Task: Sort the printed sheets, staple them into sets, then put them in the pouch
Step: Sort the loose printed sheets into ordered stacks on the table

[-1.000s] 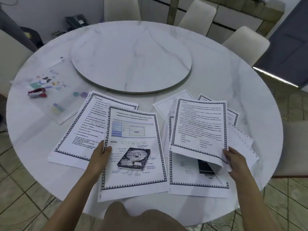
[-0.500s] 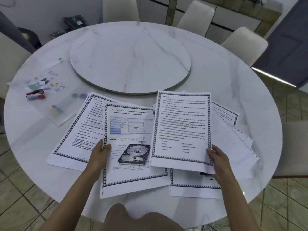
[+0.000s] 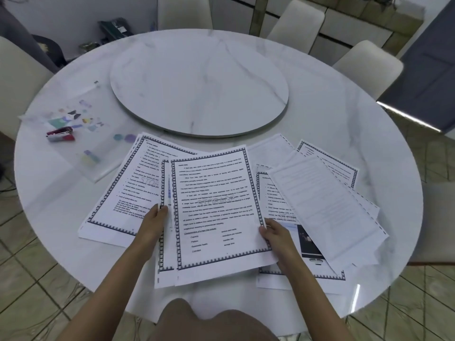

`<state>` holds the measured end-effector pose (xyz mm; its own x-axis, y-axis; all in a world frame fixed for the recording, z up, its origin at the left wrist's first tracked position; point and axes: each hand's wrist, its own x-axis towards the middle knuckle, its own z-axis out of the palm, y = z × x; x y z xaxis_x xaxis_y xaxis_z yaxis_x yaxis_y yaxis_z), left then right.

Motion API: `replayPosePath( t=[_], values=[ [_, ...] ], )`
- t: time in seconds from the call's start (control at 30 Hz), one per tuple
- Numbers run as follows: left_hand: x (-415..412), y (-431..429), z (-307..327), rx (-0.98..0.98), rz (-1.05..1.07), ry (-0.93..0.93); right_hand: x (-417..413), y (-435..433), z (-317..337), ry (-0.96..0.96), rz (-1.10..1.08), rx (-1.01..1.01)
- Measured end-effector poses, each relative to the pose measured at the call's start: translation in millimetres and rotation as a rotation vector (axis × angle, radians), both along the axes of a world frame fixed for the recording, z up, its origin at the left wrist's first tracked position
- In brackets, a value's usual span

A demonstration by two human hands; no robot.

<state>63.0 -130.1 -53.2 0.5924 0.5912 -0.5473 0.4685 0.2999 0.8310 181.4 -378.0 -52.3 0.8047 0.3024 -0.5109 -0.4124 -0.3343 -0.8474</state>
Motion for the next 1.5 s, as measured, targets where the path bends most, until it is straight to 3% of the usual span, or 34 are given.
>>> replayPosePath(
  t=[0.23,0.53,1.03,1.3,1.5],
  values=[
    [3,-4,1,0.047,-0.051,-0.047,-11,12,-2,0.008,0.068,-0.015],
    [7,4,23,0.178,-0.161,-0.158,-6,17,6,-0.121,0.138,-0.095],
    [32,12,56,0.165,-0.320,-0.326,19,45,28,-0.073,0.038,0.143],
    [50,-6,82,0.402,-0.204,-0.444,37,40,64,-0.371,-0.137,0.153],
    [60,-28,96,0.437,-0.124,-0.575,35,42,93,-0.570,-0.217,0.281]
  ],
)
